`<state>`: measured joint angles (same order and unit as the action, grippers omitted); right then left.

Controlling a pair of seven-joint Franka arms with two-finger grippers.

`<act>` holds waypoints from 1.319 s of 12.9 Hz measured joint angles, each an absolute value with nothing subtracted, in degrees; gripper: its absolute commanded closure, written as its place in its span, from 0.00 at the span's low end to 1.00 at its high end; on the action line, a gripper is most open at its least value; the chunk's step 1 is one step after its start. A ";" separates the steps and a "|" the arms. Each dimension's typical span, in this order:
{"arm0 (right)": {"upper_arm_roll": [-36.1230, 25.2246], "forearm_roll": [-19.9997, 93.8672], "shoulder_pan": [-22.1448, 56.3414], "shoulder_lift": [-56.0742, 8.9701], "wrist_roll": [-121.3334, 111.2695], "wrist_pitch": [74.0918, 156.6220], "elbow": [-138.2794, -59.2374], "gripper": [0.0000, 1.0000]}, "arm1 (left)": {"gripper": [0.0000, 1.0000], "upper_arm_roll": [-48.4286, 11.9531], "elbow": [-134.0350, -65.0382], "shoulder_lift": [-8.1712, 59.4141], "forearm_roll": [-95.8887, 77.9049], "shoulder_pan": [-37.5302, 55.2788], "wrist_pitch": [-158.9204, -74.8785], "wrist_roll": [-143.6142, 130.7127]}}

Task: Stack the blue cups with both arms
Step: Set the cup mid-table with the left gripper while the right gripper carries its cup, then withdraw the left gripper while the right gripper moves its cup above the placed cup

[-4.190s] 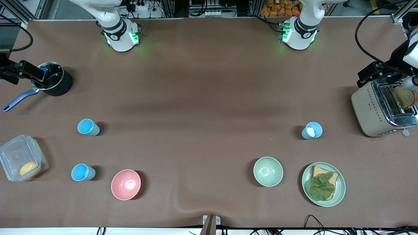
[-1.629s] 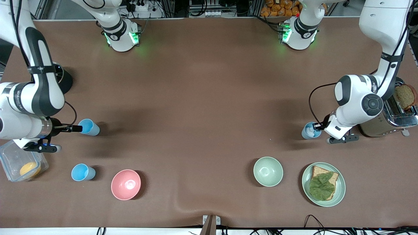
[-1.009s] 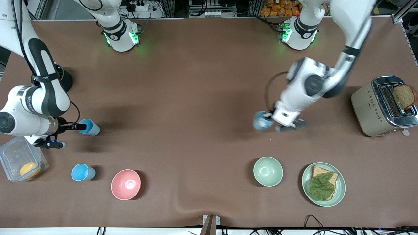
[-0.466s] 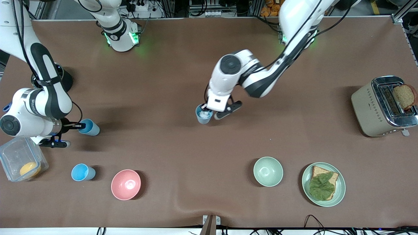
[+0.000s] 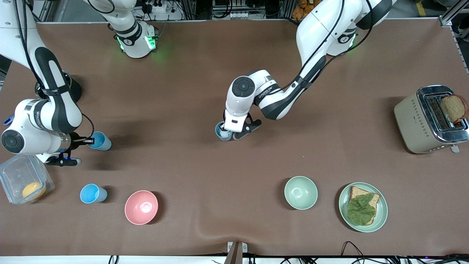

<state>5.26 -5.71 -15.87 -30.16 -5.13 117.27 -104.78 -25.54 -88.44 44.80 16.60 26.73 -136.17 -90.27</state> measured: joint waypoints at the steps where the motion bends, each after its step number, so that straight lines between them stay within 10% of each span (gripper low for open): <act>1: 5.29 -5.72 -15.87 -30.17 -5.38 117.23 -104.78 1.00 | 0.00 -25.52 -87.70 44.54 16.60 26.46 -136.18 -90.27; 10: 9.45 -5.72 -14.91 -29.46 -7.23 113.63 -101.97 1.00 | 0.00 -25.46 -83.82 26.49 15.52 12.17 -116.94 -64.71; 17: 24.62 3.89 -11.24 -25.89 12.95 100.68 -93.39 1.00 | 0.00 -25.38 -83.91 16.31 10.42 -10.25 -103.17 -18.95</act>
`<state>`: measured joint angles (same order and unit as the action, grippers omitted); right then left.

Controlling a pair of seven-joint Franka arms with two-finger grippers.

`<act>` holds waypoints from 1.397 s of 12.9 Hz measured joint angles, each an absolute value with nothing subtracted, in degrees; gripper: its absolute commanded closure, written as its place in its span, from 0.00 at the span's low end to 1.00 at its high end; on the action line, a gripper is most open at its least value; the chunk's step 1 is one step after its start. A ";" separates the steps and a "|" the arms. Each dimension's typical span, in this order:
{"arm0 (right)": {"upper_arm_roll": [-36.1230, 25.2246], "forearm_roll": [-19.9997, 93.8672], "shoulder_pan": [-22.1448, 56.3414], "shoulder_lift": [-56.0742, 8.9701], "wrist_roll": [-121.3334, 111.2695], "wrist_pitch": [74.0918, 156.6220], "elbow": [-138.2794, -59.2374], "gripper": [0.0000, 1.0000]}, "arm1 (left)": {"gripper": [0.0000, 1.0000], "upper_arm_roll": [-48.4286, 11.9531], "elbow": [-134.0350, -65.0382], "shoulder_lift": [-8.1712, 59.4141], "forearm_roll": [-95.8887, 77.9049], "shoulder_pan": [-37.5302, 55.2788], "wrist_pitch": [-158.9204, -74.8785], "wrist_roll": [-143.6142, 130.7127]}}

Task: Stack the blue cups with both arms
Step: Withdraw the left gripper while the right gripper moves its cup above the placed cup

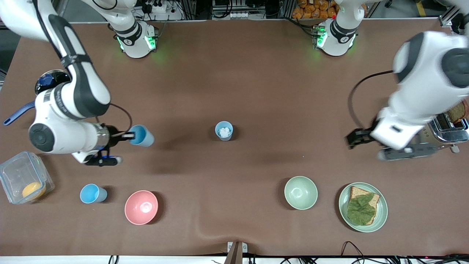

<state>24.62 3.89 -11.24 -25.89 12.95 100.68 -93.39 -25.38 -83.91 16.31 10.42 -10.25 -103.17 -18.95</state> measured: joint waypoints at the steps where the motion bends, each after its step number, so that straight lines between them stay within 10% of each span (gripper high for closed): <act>1: 24.74 4.53 -9.71 -25.94 13.42 101.35 -93.36 1.00 | 0.00 -25.42 -83.93 15.46 10.20 -11.92 -102.41 -15.72; 11: 24.88 -5.16 16.88 -29.02 28.93 112.13 -86.41 1.00 | 0.00 -25.06 -84.64 6.49 0.99 -19.33 -92.52 -6.14; 18: 24.76 -10.40 21.52 -34.08 36.94 112.13 -85.70 1.00 | 0.00 -10.82 -88.80 1.43 0.63 -5.22 -92.30 -6.11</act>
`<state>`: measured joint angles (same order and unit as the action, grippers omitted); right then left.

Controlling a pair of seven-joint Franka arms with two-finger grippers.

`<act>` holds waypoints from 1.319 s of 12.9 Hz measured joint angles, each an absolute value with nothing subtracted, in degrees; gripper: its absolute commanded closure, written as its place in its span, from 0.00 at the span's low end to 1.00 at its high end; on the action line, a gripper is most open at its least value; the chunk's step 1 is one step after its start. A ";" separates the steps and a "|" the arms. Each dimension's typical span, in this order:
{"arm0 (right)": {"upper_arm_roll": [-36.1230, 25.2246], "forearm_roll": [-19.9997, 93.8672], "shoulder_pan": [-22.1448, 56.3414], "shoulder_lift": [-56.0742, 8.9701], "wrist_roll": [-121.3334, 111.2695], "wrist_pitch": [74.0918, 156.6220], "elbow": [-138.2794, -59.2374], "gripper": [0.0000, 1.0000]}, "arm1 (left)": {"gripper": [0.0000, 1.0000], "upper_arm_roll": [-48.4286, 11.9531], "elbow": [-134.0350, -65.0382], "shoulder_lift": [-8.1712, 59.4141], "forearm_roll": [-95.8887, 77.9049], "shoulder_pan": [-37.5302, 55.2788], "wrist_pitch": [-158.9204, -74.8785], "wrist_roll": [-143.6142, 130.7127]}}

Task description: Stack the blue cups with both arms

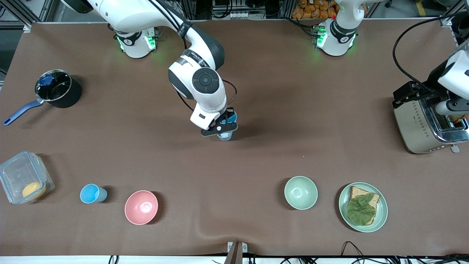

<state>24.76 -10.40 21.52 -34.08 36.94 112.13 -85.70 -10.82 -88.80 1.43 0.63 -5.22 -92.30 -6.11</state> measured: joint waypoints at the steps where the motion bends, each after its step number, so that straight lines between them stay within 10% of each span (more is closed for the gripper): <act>1: 24.71 -10.40 21.52 -34.16 37.55 111.37 -85.69 1.00 | 0.00 -10.63 -89.08 0.93 0.63 -5.09 -92.16 -6.11; 7: 24.35 -10.39 21.86 -35.90 40.69 110.60 -85.60 1.00 | 0.00 -9.80 -89.75 0.51 0.63 -4.74 -91.81 -6.08; 8: 24.35 -10.39 21.97 -36.22 41.02 110.60 -85.60 0.84 | 0.00 -9.80 -89.76 0.51 0.64 -4.71 -91.81 -6.08; 10: 24.35 -10.39 22.17 -36.46 41.09 110.60 -85.53 0.00 | 0.00 -9.80 -89.75 0.49 0.84 -4.71 -91.81 -6.08; 17: 23.68 -10.56 15.95 -35.32 37.40 109.88 -82.23 0.00 | 0.00 -9.77 -90.17 0.61 0.85 -4.64 -91.27 -6.08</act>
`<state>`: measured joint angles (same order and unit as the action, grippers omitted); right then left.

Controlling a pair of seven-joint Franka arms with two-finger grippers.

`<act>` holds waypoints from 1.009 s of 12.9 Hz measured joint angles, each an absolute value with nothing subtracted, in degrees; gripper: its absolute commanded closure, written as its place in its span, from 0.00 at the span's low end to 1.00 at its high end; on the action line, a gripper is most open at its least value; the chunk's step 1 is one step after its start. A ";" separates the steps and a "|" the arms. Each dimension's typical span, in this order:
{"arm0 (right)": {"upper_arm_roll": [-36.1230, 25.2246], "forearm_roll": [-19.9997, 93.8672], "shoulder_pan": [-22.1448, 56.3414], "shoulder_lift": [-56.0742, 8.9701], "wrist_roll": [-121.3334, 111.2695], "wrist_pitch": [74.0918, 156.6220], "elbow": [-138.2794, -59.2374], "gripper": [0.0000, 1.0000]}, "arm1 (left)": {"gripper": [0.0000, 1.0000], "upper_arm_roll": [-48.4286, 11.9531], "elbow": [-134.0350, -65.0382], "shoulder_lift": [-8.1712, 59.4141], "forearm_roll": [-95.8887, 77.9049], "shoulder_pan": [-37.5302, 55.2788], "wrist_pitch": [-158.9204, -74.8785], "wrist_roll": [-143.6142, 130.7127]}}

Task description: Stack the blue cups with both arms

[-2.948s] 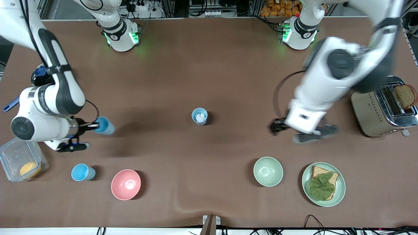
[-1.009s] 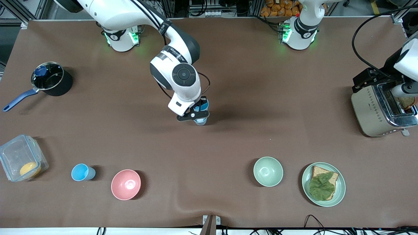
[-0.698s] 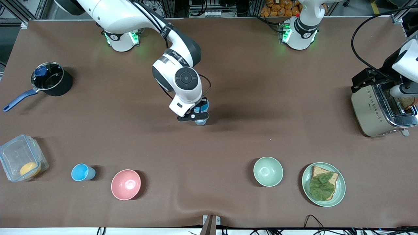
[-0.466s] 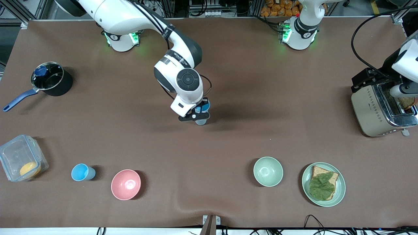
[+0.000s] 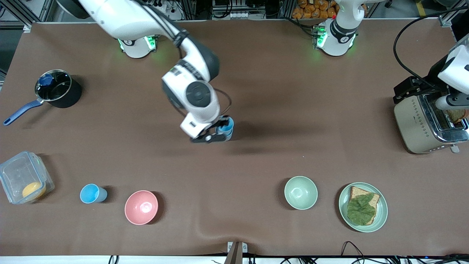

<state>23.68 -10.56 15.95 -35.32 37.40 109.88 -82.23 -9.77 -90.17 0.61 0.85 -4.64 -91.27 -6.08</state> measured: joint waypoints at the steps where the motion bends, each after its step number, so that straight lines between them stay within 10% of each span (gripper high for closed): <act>1: 23.70 -10.55 12.52 -34.40 33.23 109.58 -81.87 0.00 | 0.00 -9.76 -90.19 0.68 0.85 -4.64 -91.17 -6.08; 10: 22.69 -5.07 -8.57 -17.41 5.71 93.11 -84.39 0.00 | 0.00 -9.67 -89.28 0.54 1.19 -4.51 -89.81 -6.08; 13: 8.43 -0.22 -2.88 -11.05 -0.49 89.21 -86.68 0.00 | 0.00 -9.65 -89.32 0.53 1.19 -4.53 -89.48 -6.08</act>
